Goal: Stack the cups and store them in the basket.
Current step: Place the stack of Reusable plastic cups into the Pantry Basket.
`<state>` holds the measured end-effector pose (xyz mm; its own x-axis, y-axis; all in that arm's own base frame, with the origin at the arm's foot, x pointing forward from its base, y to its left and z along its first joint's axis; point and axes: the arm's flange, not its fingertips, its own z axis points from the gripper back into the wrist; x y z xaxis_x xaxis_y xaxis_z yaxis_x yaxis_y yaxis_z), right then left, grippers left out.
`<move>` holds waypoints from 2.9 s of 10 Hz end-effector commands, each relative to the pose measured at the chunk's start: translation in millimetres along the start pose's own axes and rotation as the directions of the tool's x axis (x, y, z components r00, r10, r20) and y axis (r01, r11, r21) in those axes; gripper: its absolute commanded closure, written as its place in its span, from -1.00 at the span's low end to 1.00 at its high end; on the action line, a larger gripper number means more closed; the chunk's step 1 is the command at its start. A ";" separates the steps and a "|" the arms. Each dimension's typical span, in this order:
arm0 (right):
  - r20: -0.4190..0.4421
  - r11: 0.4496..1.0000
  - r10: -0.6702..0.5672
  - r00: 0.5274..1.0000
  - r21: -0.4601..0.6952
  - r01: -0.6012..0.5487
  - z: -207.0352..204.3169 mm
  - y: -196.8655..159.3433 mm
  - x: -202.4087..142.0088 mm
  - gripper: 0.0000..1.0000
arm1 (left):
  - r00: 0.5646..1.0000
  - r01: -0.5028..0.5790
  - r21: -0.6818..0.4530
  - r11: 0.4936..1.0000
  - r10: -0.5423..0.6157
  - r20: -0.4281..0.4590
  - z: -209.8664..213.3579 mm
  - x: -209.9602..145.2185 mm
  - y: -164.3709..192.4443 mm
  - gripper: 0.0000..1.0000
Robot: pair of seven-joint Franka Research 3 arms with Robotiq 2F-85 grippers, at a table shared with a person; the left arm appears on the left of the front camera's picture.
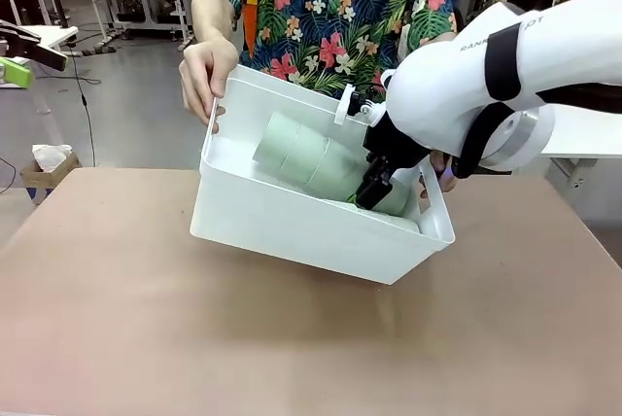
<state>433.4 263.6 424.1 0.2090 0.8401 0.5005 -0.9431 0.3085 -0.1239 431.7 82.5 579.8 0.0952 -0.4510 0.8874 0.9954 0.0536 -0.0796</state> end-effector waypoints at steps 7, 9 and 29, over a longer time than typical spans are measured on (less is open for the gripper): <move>-0.008 0.999 -0.027 1.000 -0.018 0.026 13.9 13.4 -11.0 -1.00 | 1.000 -0.011 -0.003 1.000 0.011 0.004 1.2 3.9 -1.8 -1.00; 0.023 1.000 -0.028 0.999 -0.006 0.029 30.4 14.0 -8.2 -1.00 | 1.000 -0.011 -0.003 1.000 0.011 0.004 1.2 3.9 -1.8 -1.00; 0.635 0.973 -0.220 0.741 0.198 0.119 291.6 -79.7 -259.0 -1.00 | 1.000 -0.011 -0.003 1.000 0.011 0.004 1.2 3.9 -1.8 -1.00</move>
<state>373.4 -114.5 555.8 0.2371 0.2719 0.9327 -0.9308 0.3384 0.1380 431.4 83.1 580.1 0.0955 -0.4509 0.8874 0.9953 0.0548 -0.0793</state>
